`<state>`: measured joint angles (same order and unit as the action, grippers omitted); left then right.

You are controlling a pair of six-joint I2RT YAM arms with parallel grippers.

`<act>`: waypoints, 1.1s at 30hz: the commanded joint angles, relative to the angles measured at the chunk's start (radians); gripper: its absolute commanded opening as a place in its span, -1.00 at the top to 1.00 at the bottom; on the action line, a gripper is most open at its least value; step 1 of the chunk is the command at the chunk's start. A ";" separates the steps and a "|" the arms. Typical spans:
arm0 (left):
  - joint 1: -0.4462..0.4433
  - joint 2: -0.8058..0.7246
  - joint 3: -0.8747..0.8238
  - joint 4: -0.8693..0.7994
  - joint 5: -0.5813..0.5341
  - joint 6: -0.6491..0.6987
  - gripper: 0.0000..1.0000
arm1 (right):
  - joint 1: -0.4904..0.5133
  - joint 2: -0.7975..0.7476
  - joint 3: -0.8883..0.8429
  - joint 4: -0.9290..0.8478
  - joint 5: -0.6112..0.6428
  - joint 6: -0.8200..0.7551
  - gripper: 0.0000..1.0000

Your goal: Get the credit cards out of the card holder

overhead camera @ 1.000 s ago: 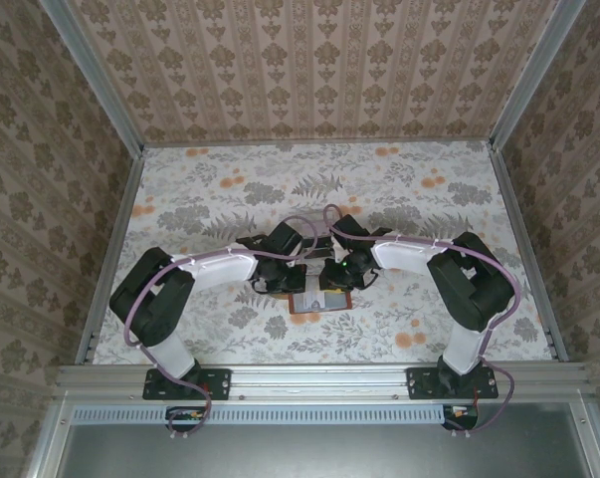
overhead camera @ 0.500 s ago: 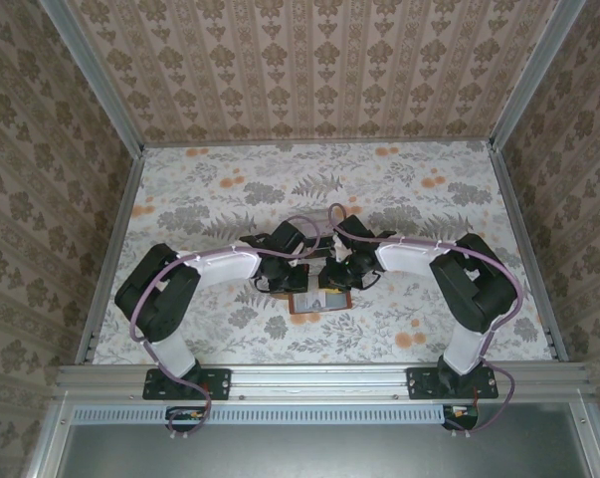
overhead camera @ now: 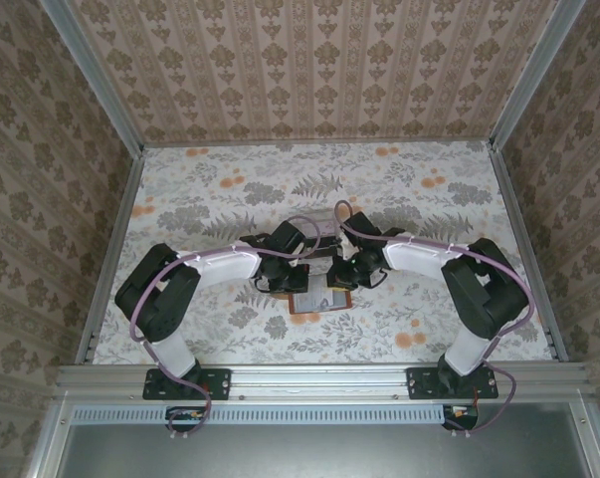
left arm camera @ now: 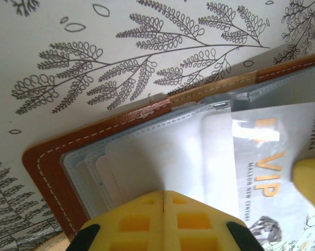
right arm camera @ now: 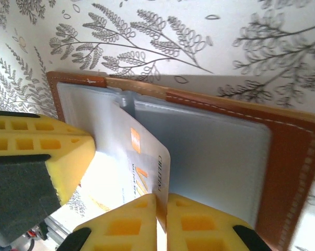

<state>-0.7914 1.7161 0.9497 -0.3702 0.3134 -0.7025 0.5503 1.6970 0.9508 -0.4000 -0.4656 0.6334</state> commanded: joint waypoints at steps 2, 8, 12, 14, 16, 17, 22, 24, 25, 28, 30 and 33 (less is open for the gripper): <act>-0.010 0.030 -0.013 -0.082 -0.031 0.022 0.96 | -0.014 -0.034 0.037 -0.163 0.107 -0.075 0.77; -0.009 0.011 -0.007 -0.087 -0.031 0.020 0.96 | -0.014 -0.055 0.056 -0.193 0.120 -0.091 0.80; -0.008 -0.011 0.004 -0.086 -0.018 0.016 0.92 | -0.015 -0.076 0.068 -0.194 0.107 -0.096 0.82; -0.009 -0.024 0.014 -0.091 -0.024 0.017 0.88 | -0.015 -0.088 0.079 -0.197 0.103 -0.104 0.82; -0.007 -0.038 0.024 -0.096 -0.032 0.019 0.84 | -0.015 -0.097 0.096 -0.204 0.098 -0.119 0.84; -0.008 -0.047 0.028 -0.095 -0.036 0.021 0.81 | -0.015 -0.101 0.106 -0.214 0.100 -0.132 0.87; -0.007 -0.089 0.038 -0.089 -0.065 0.022 0.75 | -0.018 -0.094 0.201 -0.314 0.126 -0.305 0.94; -0.005 -0.103 0.032 -0.097 -0.082 0.021 0.74 | -0.019 -0.080 0.250 -0.370 0.131 -0.403 0.94; 0.000 -0.113 0.027 -0.098 -0.090 0.020 0.75 | -0.019 -0.076 0.269 -0.386 0.140 -0.452 0.93; 0.014 -0.145 -0.007 -0.088 -0.105 0.012 0.75 | -0.020 -0.060 0.313 -0.408 0.190 -0.597 0.92; 0.029 -0.167 -0.032 -0.076 -0.111 0.005 0.74 | -0.017 -0.046 0.347 -0.441 0.165 -0.745 0.90; 0.054 -0.206 -0.079 -0.054 -0.111 -0.007 0.74 | -0.016 -0.025 0.405 -0.474 0.176 -0.951 0.93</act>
<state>-0.7609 1.5501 0.9131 -0.4221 0.2276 -0.7025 0.5346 1.6474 1.3010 -0.7906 -0.3191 -0.0357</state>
